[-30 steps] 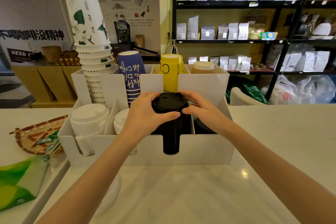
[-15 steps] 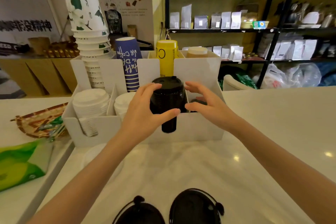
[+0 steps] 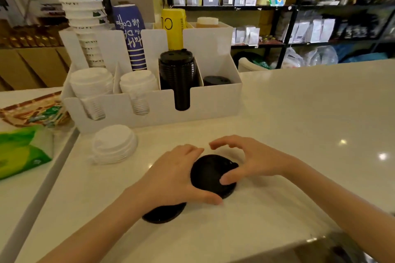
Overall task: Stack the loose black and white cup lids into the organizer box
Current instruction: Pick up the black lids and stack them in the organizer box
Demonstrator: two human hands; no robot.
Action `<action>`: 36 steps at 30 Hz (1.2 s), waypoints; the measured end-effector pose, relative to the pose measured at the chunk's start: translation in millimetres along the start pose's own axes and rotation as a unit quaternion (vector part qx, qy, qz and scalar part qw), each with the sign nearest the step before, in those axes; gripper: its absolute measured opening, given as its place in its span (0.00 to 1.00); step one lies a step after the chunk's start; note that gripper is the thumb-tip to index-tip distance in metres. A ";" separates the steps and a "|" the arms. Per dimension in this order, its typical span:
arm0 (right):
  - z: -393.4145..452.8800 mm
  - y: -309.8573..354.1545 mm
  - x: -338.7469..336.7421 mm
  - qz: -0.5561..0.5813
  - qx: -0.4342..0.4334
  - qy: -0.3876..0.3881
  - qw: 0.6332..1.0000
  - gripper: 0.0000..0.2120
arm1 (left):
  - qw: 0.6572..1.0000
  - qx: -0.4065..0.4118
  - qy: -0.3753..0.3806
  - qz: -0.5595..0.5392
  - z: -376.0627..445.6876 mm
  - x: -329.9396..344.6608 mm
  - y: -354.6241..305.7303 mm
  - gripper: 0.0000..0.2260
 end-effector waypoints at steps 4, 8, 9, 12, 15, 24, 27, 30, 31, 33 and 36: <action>-14.6 -6.4 8.2 -0.003 0.014 -0.003 1.000 0.40 | 1.000 0.009 -0.012 0.003 -1.8 4.3 -2.3 0.39; -18.0 -8.3 11.0 -0.003 0.007 -0.006 1.000 0.40 | 1.000 0.003 -0.011 -0.014 -1.1 9.7 0.0 0.34; -17.5 -9.2 10.7 -0.001 0.009 -0.007 1.000 0.39 | 1.000 0.000 -0.011 -0.021 -0.6 10.6 0.7 0.33; -13.4 -9.6 7.0 0.004 0.008 -0.011 1.000 0.39 | 0.999 -0.007 -0.016 -0.043 2.5 9.3 1.2 0.33; -4.8 -6.1 -2.9 0.005 0.005 -0.023 1.000 0.39 | 0.994 -0.022 -0.044 -0.096 9.7 -2.2 2.8 0.34; 56.9 36.2 -49.5 0.059 -0.050 -0.061 0.995 0.38 | 0.960 -0.077 -0.190 -0.189 53.8 -65.6 27.5 0.37; 81.6 49.1 -66.8 0.083 -0.072 -0.072 0.991 0.37 | 0.950 -0.086 -0.229 -0.196 72.0 -89.5 35.9 0.37; 106.4 59.3 -82.0 0.119 -0.085 -0.081 0.986 0.34 | 0.932 -0.097 -0.285 -0.203 87.6 -115.4 43.9 0.36; 114.5 62.2 -86.0 0.129 -0.086 -0.081 0.985 0.33 | 0.928 -0.100 -0.297 -0.203 93.2 -121.7 46.1 0.37; 130.1 67.5 -92.9 0.150 -0.085 -0.084 0.981 0.33 | 0.919 -0.106 -0.319 -0.206 103.6 -132.2 49.9 0.38; 148.0 76.9 -103.8 0.183 -0.104 -0.093 0.973 0.31 | 0.899 -0.121 -0.350 -0.233 113.6 -144.4 53.9 0.40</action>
Point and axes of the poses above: each hand's wrist, its own z-axis towards the middle knuckle, its own x-axis out of the palm, y = z × x, the point moved 9 cm from there along z, towards the middle knuckle, and after that the axes turned 15 degrees about -y, right-handed, at the moved point
